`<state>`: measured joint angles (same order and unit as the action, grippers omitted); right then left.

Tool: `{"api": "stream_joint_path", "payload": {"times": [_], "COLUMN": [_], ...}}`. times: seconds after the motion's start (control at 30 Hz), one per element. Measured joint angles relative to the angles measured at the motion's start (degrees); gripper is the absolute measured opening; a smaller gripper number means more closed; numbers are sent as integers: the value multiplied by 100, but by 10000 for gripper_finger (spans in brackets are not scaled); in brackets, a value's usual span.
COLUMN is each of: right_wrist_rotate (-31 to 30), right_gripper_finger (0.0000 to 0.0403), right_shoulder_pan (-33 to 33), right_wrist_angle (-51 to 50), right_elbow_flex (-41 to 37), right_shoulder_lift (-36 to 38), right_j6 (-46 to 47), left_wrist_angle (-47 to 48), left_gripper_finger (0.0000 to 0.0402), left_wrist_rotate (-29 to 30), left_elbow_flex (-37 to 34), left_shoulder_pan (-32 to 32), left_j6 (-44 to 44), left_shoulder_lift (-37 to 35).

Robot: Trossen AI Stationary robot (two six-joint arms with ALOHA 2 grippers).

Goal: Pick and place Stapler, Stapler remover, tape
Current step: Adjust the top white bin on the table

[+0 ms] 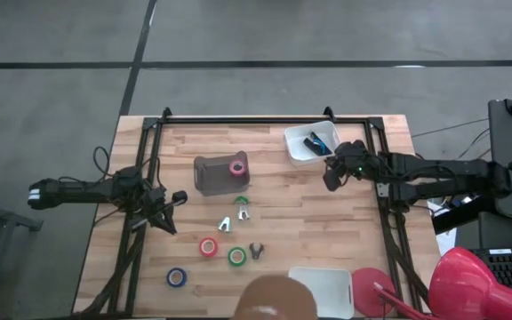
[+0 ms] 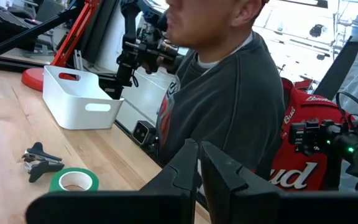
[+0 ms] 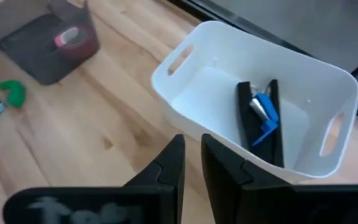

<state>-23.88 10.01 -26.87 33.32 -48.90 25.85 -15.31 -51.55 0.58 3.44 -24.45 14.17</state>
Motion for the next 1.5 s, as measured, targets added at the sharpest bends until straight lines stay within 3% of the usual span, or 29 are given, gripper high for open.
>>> {"api": "stream_joint_path", "payload": {"times": [0.3, 0.5, 0.83, 1.07, 1.33, 1.5], "right_wrist_rotate": [238, 757, 1288, 1437, 862, 861], "right_gripper_finger": [47, 47, 47, 47, 47, 54], "right_shoulder_pan": [440, 709, 729, 724, 812, 1007], "right_wrist_angle": [830, 1452, 2339, 2472, 2422, 1459], "right_elbow_flex": [-367, -459, -461, -311, -25, 466], "right_shoulder_lift": [-87, -321, -936, -1408, -1861, -2070], "right_j6": [-16, -121, -389, -454, -279, -181], "left_wrist_angle": [0, 0, 0, 0, 0, 0], "left_gripper_finger": [23, 23, 23, 23, 23, 23], "left_wrist_rotate": [0, 0, 0, 0, 0, 0], "left_elbow_flex": [-2, 0, -2, -2, 0, -1], "left_shoulder_pan": [0, 0, 0, 0, 0, 0], "left_j6": [0, 0, 0, 0, 0, 0], "left_shoulder_lift": [2, 0, 0, 2, 0, 1]}}
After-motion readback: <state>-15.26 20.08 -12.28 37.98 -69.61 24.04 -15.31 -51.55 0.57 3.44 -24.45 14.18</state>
